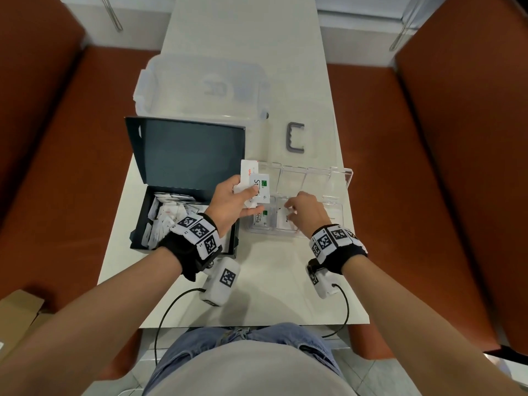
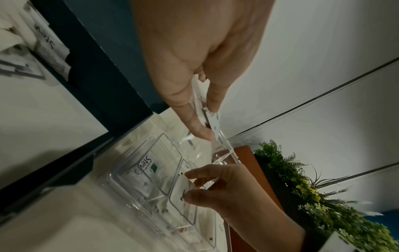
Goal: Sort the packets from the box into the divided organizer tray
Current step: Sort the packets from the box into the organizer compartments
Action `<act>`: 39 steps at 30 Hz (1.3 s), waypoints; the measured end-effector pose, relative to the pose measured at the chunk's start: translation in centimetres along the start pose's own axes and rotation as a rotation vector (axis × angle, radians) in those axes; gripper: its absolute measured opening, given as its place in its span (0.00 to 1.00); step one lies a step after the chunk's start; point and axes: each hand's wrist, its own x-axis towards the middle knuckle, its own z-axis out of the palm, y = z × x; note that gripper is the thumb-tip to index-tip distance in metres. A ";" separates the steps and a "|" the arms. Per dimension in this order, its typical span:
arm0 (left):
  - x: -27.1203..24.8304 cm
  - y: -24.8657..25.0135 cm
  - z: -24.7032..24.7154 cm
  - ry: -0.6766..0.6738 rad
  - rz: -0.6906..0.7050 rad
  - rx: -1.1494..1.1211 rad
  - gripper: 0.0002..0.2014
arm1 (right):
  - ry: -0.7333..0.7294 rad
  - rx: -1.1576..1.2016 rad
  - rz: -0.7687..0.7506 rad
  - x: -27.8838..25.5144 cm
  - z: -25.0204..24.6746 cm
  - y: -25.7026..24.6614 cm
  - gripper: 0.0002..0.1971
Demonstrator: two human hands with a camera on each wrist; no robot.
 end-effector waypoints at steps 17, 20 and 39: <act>-0.3 0.4 -0.3 -0.013 0.000 0.018 0.14 | 0.256 0.437 -0.095 -0.9 -3.1 -1.9 0.12; -0.3 0.3 -0.3 -0.023 0.002 0.028 0.15 | 0.232 0.693 -0.052 -1.1 -4.0 -3.5 0.14; -1.0 0.5 -2.8 0.139 0.030 0.041 0.08 | 0.003 0.349 0.097 1.9 -0.1 -4.5 0.09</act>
